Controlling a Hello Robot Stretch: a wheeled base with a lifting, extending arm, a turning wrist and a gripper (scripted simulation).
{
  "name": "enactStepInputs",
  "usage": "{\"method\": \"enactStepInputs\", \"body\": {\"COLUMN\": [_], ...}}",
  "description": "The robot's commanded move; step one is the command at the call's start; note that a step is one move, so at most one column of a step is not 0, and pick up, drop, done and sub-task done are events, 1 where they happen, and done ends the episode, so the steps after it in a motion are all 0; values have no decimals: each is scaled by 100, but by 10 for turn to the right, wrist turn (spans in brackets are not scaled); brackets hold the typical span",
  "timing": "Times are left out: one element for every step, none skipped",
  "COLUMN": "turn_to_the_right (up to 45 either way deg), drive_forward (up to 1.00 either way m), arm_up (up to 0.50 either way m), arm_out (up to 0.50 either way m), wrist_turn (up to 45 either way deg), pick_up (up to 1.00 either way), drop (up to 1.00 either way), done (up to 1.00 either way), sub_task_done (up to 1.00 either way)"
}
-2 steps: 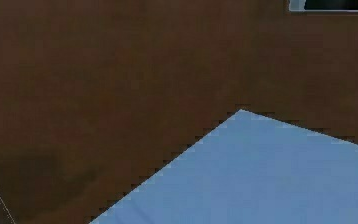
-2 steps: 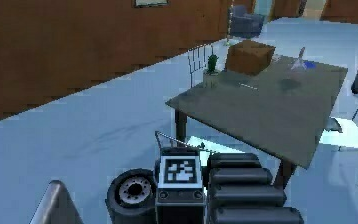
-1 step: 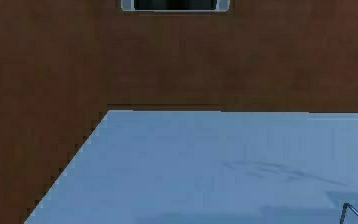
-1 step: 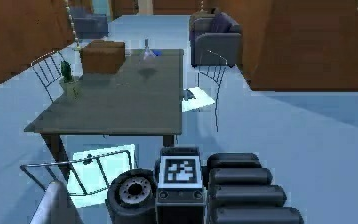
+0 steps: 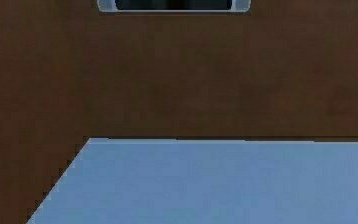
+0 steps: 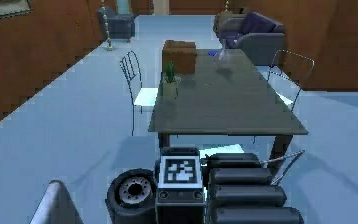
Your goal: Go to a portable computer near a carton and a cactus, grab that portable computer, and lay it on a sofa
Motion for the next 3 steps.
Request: {"method": "enactStepInputs", "body": {"turn_to_the_right": [450,120,0], "drive_forward": [0,0,100], "arm_up": [0,0,0], "arm_out": [0,0,0], "wrist_turn": [0,0,0], "pick_up": [0,0,0], "drop": [0,0,0], "done": [0,0,0], "sub_task_done": [0,0,0]}}
